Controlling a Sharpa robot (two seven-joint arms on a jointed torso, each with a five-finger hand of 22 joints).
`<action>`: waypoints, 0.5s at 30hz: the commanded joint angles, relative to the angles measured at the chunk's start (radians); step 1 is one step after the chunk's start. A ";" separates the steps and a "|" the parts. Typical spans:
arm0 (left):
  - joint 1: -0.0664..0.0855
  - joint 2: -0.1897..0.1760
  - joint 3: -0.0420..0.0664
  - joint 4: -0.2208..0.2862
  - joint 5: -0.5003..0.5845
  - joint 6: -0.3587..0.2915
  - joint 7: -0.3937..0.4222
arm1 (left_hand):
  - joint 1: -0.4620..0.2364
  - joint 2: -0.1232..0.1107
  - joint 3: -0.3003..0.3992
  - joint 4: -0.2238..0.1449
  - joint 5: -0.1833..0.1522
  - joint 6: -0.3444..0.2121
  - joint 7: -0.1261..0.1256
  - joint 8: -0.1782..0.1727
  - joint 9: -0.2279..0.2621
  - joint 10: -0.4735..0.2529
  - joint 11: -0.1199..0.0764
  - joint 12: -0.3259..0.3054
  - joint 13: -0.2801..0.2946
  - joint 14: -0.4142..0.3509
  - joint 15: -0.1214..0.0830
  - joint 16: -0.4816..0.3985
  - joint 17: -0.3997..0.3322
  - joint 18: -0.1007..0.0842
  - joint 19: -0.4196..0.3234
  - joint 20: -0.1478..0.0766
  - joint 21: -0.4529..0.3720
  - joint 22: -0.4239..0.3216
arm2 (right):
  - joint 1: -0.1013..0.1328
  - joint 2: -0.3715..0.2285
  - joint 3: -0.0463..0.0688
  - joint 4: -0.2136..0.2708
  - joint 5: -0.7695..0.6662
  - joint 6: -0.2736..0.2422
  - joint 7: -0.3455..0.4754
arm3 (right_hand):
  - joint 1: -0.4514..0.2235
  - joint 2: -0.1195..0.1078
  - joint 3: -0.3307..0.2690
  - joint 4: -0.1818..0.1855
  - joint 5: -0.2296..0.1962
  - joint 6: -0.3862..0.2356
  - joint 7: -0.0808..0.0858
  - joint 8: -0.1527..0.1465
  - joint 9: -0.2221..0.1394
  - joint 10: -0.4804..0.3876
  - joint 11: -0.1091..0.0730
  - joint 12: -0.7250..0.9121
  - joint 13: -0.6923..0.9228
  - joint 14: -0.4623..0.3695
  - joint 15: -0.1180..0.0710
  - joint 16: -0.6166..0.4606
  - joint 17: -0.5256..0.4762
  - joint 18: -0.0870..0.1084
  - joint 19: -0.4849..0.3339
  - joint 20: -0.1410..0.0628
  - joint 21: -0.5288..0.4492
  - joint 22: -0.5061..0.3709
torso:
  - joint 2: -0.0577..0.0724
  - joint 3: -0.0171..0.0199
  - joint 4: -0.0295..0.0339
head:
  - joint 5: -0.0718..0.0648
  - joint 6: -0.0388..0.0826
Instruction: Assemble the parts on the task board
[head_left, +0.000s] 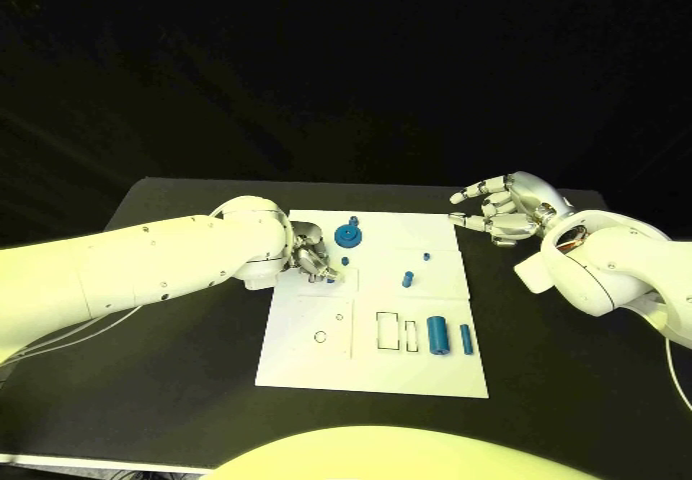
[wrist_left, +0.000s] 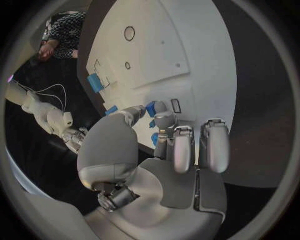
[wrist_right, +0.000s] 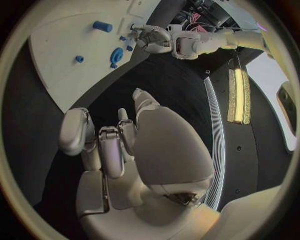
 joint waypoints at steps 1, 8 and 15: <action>0.000 -0.002 0.006 0.008 -0.008 -0.004 0.003 | -0.009 0.008 -0.019 0.001 -0.033 0.000 0.005 -0.005 0.001 -0.004 -0.002 0.004 -0.002 0.102 -0.005 0.007 0.263 -0.009 0.000 -0.002 -0.004 0.023 | -0.001 0.001 0.000 -0.001 -0.010 0.002 0.013 | -0.008 0.000 0.005 0.004 0.004 -0.008 -0.002 0.005 -0.001 -0.009 -0.002 -0.005 0.008 0.071 -0.006 -0.007 0.137 0.009 -0.006 0.000 -0.007 -0.002 | -0.001 0.0008 -0.0007 | 0.000 0.002; 0.005 -0.016 0.040 0.032 0.040 -0.015 0.003 | -0.014 0.013 -0.038 0.002 -0.057 -0.006 0.007 -0.010 0.001 -0.012 -0.001 -0.005 -0.015 0.101 -0.004 0.005 0.260 -0.006 -0.011 -0.002 -0.012 0.006 | -0.002 0.001 0.000 -0.007 -0.010 0.001 0.014 | -0.008 0.000 0.005 0.004 0.004 -0.008 -0.002 0.005 -0.001 -0.009 -0.002 -0.005 0.008 0.071 -0.006 -0.007 0.137 0.009 -0.006 0.000 -0.007 -0.002 | -0.001 0.0002 0.0002 | -0.001 0.012; 0.044 -0.031 0.075 0.020 0.087 -0.017 0.005 | 0.016 0.020 -0.082 0.002 -0.056 -0.095 0.048 -0.074 -0.019 -0.141 0.035 -0.143 -0.190 0.071 0.023 -0.052 0.174 0.015 -0.081 0.019 -0.063 -0.097 | -0.003 0.001 0.000 -0.015 -0.010 0.001 0.014 | -0.011 0.000 0.005 0.004 0.004 -0.009 -0.002 0.005 -0.001 -0.008 -0.002 -0.004 0.008 0.071 -0.006 -0.007 0.137 0.009 -0.005 0.000 -0.007 -0.002 | -0.001 0.0011 0.0007 | 0.001 0.020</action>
